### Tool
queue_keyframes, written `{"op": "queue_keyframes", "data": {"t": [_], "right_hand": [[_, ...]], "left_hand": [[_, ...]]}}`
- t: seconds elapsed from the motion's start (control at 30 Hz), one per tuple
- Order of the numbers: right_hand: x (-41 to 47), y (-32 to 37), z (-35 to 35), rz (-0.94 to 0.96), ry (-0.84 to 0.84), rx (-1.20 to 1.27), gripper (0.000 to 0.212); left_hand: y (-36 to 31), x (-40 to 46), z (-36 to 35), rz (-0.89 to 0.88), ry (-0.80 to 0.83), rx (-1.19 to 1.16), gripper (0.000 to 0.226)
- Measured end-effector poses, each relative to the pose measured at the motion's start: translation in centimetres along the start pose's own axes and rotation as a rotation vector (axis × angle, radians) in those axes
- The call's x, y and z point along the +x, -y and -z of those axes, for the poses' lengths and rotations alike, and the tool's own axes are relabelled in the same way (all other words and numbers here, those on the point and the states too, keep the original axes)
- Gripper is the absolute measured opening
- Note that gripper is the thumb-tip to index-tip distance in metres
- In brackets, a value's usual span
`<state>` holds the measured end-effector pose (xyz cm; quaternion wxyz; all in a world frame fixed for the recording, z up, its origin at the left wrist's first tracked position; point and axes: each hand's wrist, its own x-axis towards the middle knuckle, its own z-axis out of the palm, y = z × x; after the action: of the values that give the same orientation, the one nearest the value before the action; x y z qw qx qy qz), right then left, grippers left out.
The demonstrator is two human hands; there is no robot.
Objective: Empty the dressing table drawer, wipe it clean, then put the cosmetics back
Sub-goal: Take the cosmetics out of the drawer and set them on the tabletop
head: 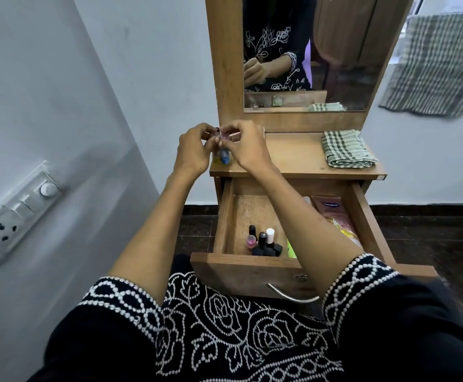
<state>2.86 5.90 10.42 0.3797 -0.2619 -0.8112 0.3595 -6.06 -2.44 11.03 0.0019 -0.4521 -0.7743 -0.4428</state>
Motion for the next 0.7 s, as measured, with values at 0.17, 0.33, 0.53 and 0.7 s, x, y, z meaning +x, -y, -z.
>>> {"op": "queue_keyframes", "data": {"t": [0.17,0.33,0.53,0.7], "right_hand": [[0.1,-1.2,-1.5,0.007,0.008,-0.057,0.025],[0.3,-1.4,-1.9,0.005,0.014,-0.073,0.029],[-0.1,-1.7,-2.2,0.058,0.022,-0.136,0.039],[-0.5,-1.9,-2.0,0.068,-0.007,-0.121,0.048]], "left_hand": [[1.6,-0.1,-1.2,0.063,-0.01,-0.022,0.021],[2.2,0.3,-1.8,0.072,-0.033,-0.037,0.022],[2.5,0.3,-2.4,0.07,-0.037,-0.052,0.026],[2.5,-0.1,-2.8,0.089,-0.04,-0.084,0.033]]}}
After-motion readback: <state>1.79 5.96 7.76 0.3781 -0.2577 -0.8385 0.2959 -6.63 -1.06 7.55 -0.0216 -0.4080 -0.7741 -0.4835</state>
